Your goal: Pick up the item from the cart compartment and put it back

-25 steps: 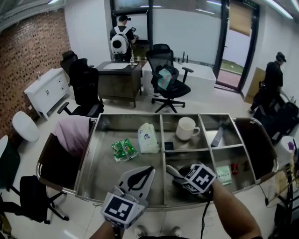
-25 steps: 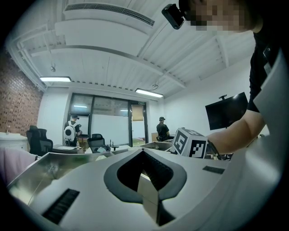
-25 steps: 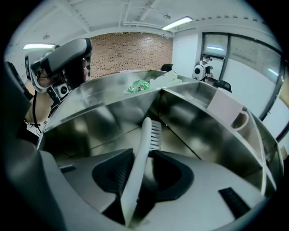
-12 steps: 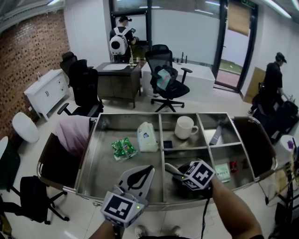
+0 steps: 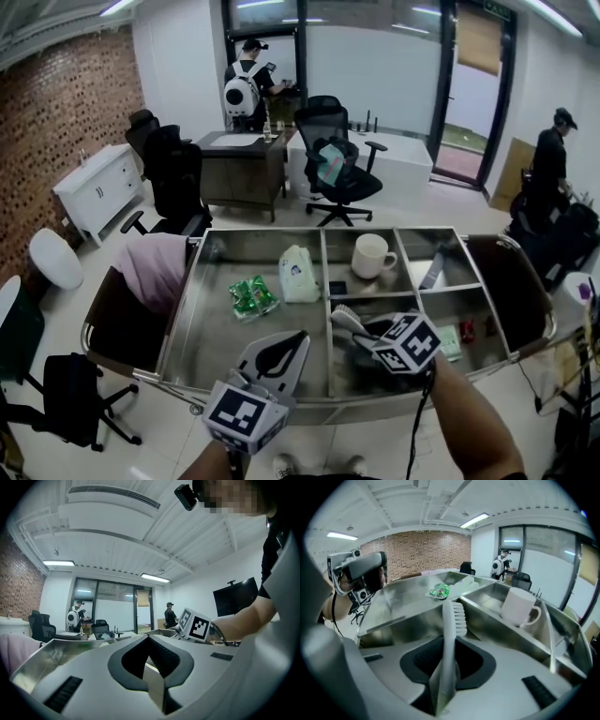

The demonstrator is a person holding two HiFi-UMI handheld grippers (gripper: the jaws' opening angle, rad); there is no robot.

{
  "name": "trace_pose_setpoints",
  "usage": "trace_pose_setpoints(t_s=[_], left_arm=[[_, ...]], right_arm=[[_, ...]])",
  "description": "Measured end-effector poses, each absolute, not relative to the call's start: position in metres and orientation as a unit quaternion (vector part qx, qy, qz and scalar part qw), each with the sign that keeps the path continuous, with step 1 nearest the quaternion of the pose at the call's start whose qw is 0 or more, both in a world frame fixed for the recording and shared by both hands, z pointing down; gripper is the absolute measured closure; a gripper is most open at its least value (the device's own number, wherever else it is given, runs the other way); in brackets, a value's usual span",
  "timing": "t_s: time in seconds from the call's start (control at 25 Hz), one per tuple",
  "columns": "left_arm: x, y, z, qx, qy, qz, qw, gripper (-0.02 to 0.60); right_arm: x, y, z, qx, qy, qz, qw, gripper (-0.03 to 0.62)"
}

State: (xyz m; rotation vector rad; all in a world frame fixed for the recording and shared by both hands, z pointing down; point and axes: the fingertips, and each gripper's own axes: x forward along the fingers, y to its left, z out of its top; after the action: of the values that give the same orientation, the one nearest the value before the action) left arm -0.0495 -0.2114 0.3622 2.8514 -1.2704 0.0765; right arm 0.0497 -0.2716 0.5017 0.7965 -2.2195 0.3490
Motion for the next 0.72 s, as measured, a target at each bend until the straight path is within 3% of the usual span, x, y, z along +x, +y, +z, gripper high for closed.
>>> trace_pose_setpoints(t_s=[0.72], left_arm=[[-0.038,-0.182,0.354,0.912,-0.409,0.016,0.008,0.581]], right_arm=[[0.066,-0.249,0.380,0.399,-0.891,0.052,0.208,0.499]])
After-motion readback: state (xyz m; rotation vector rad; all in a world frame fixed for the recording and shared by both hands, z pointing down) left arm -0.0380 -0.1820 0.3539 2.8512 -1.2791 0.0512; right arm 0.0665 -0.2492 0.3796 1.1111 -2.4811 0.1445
